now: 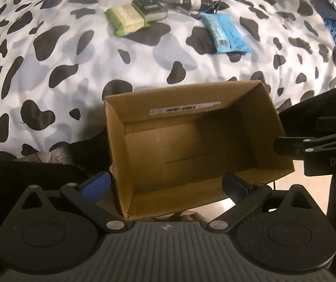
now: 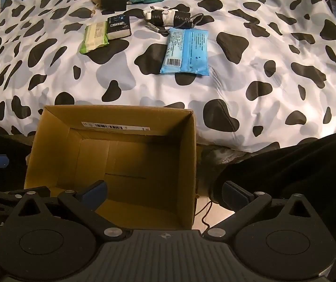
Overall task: Organize soft objects
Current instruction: 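Move both tools from the cardboard box toward the items on the bedspread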
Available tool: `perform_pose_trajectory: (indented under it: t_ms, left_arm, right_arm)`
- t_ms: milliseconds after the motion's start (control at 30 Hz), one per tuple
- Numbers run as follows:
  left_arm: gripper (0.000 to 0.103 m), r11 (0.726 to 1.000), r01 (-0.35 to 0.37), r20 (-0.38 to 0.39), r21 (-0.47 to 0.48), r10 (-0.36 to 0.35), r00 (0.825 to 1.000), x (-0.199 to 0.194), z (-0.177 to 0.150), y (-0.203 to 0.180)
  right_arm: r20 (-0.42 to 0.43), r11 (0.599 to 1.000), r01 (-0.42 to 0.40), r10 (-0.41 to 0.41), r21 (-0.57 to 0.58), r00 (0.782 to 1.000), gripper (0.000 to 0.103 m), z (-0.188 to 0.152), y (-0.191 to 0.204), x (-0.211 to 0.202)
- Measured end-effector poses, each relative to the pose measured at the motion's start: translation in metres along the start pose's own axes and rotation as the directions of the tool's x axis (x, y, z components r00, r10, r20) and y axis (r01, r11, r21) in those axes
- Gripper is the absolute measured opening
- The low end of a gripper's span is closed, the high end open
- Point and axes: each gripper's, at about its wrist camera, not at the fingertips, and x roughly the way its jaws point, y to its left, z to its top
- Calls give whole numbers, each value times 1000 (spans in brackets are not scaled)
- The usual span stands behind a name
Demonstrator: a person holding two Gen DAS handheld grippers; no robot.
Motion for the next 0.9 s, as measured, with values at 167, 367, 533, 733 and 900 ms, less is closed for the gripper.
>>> perform_pose_trajectory:
  t_ms: [167, 367, 533, 733, 900]
  left_arm:
    - [103, 1000, 9, 48, -24, -8, 999, -13, 3, 1]
    - [103, 1000, -8, 95, -23, 11, 995, -26, 5, -9]
    - [103, 999, -34, 121, -11, 35, 992, -27, 10, -5]
    - [103, 997, -75, 160, 17, 71, 985, -33, 17, -8]
    - [103, 997, -69, 175, 27, 63, 983, -34, 27, -6]
  right_arm:
    - [0, 1000, -16, 16, 21, 1000, 103, -1, -5, -2]
    - [14, 1000, -23, 23, 1, 1000, 103, 0, -2, -9]
    - [24, 999, -32, 32, -6, 999, 103, 3, -4, -17]
    - [39, 999, -30, 30, -21, 999, 103, 12, -7, -18]
    - [37, 999, -33, 34, -32, 999, 103, 23, -10, -11]
